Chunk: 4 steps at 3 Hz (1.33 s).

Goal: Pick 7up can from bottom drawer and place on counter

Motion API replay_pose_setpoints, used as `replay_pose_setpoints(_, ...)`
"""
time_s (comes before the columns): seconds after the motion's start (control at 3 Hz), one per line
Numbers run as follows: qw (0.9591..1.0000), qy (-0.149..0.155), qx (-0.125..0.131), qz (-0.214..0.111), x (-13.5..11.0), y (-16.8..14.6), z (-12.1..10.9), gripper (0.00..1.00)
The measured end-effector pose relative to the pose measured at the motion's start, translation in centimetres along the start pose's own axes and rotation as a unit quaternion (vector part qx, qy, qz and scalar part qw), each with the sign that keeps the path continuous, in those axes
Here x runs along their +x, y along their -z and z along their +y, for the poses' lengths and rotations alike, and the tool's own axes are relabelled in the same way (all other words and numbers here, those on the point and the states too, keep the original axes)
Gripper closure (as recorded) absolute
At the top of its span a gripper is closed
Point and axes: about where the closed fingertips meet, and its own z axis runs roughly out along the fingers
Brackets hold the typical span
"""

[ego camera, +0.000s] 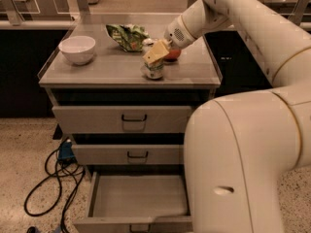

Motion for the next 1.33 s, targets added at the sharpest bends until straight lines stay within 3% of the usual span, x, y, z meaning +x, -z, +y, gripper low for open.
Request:
replay_pose_setpoints(0.33,0.9991,-0.008,-0.011,-0.041,-1.7,0.3,-2.1,1.00)
replay_pose_setpoints(0.67,0.9982,0.013,-0.007,-0.057,-4.1,0.9,-1.9,1.00)
replay_pose_setpoints(1.0,0.9983,0.013,-0.007,-0.056,-4.0,0.8,-1.9,1.00)
replay_pose_setpoints(1.33,0.9987,-0.003,-0.011,-0.049,-2.4,-1.4,-3.4,1.00)
